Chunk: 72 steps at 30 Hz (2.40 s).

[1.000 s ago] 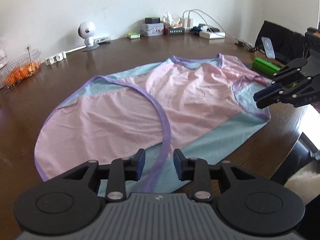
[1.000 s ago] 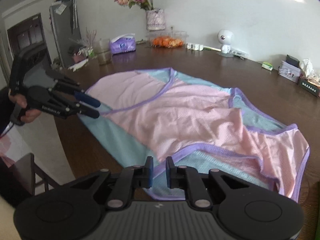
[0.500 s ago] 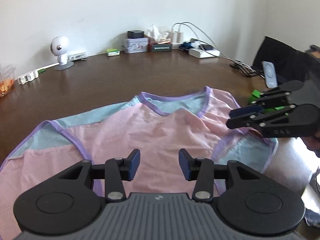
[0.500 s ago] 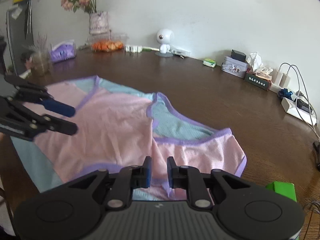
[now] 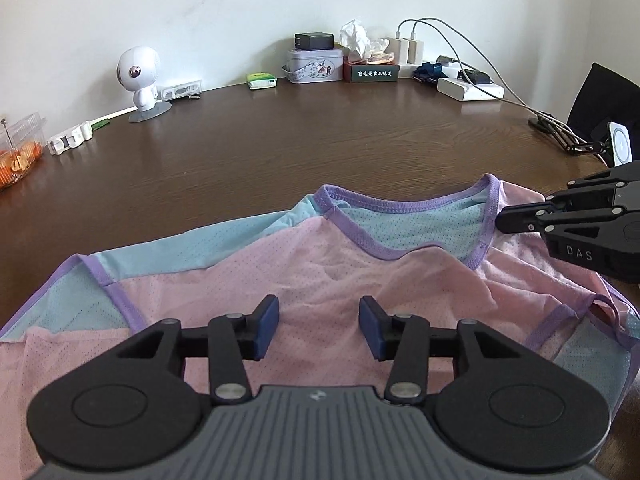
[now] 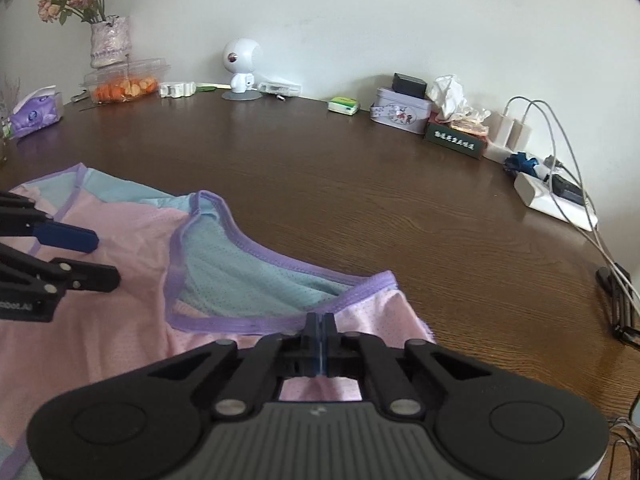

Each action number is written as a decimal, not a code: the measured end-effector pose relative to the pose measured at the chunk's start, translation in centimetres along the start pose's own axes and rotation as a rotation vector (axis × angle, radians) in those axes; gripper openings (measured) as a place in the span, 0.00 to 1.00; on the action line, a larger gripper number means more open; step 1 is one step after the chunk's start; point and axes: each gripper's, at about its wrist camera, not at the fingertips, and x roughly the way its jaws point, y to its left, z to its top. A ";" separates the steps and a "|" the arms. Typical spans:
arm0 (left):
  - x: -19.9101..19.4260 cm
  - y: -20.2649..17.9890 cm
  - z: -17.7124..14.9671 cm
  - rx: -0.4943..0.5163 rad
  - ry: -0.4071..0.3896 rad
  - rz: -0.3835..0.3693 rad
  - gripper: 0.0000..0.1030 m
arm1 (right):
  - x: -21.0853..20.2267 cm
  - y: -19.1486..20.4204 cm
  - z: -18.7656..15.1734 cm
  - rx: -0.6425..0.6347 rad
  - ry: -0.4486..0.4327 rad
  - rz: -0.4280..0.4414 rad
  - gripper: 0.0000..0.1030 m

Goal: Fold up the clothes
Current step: 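Move both grippers over the garment's lavender-trimmed neckline, then grasp the garment's trimmed edge with the right gripper while the left gripper grasps beside it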

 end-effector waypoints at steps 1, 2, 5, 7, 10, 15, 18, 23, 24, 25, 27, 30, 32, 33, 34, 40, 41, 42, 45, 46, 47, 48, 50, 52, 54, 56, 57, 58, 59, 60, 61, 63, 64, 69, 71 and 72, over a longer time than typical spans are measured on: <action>-0.1 0.0 0.1 0.002 -0.007 0.002 0.46 | 0.0 -0.5 -0.1 0.013 0.000 -0.005 0.00; -0.2 -0.1 0.2 0.002 -0.008 0.003 0.46 | -0.1 -1.0 -0.1 0.032 0.001 0.010 0.00; -0.3 0.0 0.6 -0.015 0.010 -0.002 0.49 | -1.3 -0.7 0.1 0.036 -0.045 0.104 0.08; -0.6 -0.2 1.0 -0.023 0.000 -0.013 0.49 | -1.6 0.7 0.2 -0.018 -0.051 0.225 0.09; -0.8 -1.0 1.4 -0.003 -0.021 -0.030 0.50 | -0.9 3.2 -0.1 -0.130 -0.037 0.275 0.12; 0.2 -1.9 1.0 0.029 0.009 -0.017 0.50 | -0.8 4.2 -0.5 -0.169 -0.048 0.258 0.15; 0.3 -1.7 0.6 0.025 0.004 -0.018 0.51 | -0.8 3.9 -0.4 -0.144 -0.037 0.245 0.00; 0.0 -1.6 0.4 0.022 0.000 -0.016 0.52 | -0.9 2.6 -0.4 -0.069 -0.043 0.168 0.00; 0.0 -1.6 0.3 0.021 -0.001 -0.016 0.52 | -0.9 2.3 -0.4 -0.067 -0.041 0.171 0.00; 0.0 -1.6 0.3 0.021 -0.001 -0.015 0.52 | -0.9 2.1 -0.4 -0.083 -0.045 0.186 0.00; 0.0 -1.4 0.4 0.025 0.002 -0.019 0.52 | -1.3 2.4 -0.3 -0.171 -0.062 0.234 0.03; 0.0 -1.4 0.5 0.027 0.004 -0.021 0.52 | -1.8 3.0 0.5 -0.393 -0.056 0.253 0.22; 0.0 -1.4 0.5 0.028 0.006 -0.023 0.52 | -1.6 2.8 1.0 -0.554 -0.054 0.304 0.23; 0.0 -1.4 0.5 0.028 0.006 -0.024 0.52 | -1.3 2.7 1.3 -0.637 -0.052 0.337 0.23; 0.0 -1.5 0.4 0.027 0.004 -0.024 0.52 | -1.1 2.5 1.6 -0.714 -0.046 0.372 0.23; -0.1 -1.3 0.1 0.030 -0.005 -0.032 0.55 | 1.7 1.9 4.4 -0.813 0.081 0.643 0.16; -0.1 -1.2 0.1 0.031 -0.006 -0.034 0.55 | 2.0 1.8 4.7 -0.811 0.098 0.672 0.10; -0.1 -1.1 0.1 0.033 -0.007 -0.038 0.55 | 2.3 1.7 5.0 -0.809 0.115 0.700 0.08; -0.2 -0.9 0.0 0.038 -0.007 -0.047 0.57 | 2.6 1.2 5.5 -0.806 0.132 0.726 0.01; -0.2 -0.9 0.0 0.038 -0.007 -0.048 0.57 | 2.5 1.0 5.6 -0.805 0.132 0.726 0.01; -0.2 -0.8 0.0 0.037 -0.008 -0.048 0.57 | 2.4 0.6 5.6 -0.799 0.124 0.722 0.01; -0.3 -0.8 -0.1 0.036 -0.010 -0.048 0.58 | 2.2 0.2 5.6 -0.785 0.117 0.720 0.01; -0.3 -0.7 -0.2 0.035 -0.014 -0.048 0.59 | 1.9 -0.5 5.6 -0.769 0.116 0.718 0.01; -0.3 -0.7 -0.3 0.036 -0.017 -0.049 0.61 | 1.6 -1.2 5.4 -0.762 0.128 0.717 0.01; -0.4 -0.5 -0.4 0.037 -0.015 -0.052 0.63 | 1.4 -1.8 5.1 -0.754 0.141 0.711 0.01; -0.4 -0.4 -0.4 0.038 -0.013 -0.053 0.64 | 1.4 -2.1 4.7 -0.760 0.167 0.707 0.01; -0.4 -0.4 -0.4 0.038 -0.012 -0.053 0.64 | 1.4 -2.1 4.5 -0.769 0.171 0.698 0.01; -0.4 -0.4 -0.4 0.037 -0.011 -0.053 0.65 | 1.4 -2.0 4.4 -0.769 0.174 0.689 0.01; -0.4 -0.3 -0.4 0.038 -0.008 -0.053 0.65 | 1.4 -1.9 4.3 -0.768 0.176 0.689 0.01; -0.4 -0.3 -0.3 0.039 -0.004 -0.053 0.66 | 1.2 -1.8 4.2 -0.779 0.174 0.683 0.01; -0.4 -0.2 -0.2 0.040 0.005 -0.054 0.67 | 1.1 -1.7 4.1 -0.790 0.172 0.676 0.01; -0.6 0.2 0.5 0.018 0.020 -0.061 0.66 | 0.8 -1.5 4.2 -0.806 0.163 0.667 0.03; -1.0 0.4 1.0 -0.004 0.010 -0.073 0.66 | 0.6 -1.5 4.2 -0.811 0.157 0.663 0.04; -0.5 -1.9 4.4 0.130 -0.046 -0.001 0.66 | 0.8 -2.1 5.1 -0.738 0.096 0.530 0.07; 1.6 -2.7 5.2 0.195 -0.016 0.005 0.53 | 1.2 -2.4 5.2 -0.672 0.081 0.445 0.12; 2.5 -2.7 5.6 0.188 0.006 0.001 0.38 | 1.3 -2.6 5.3 -0.630 0.076 0.424 0.12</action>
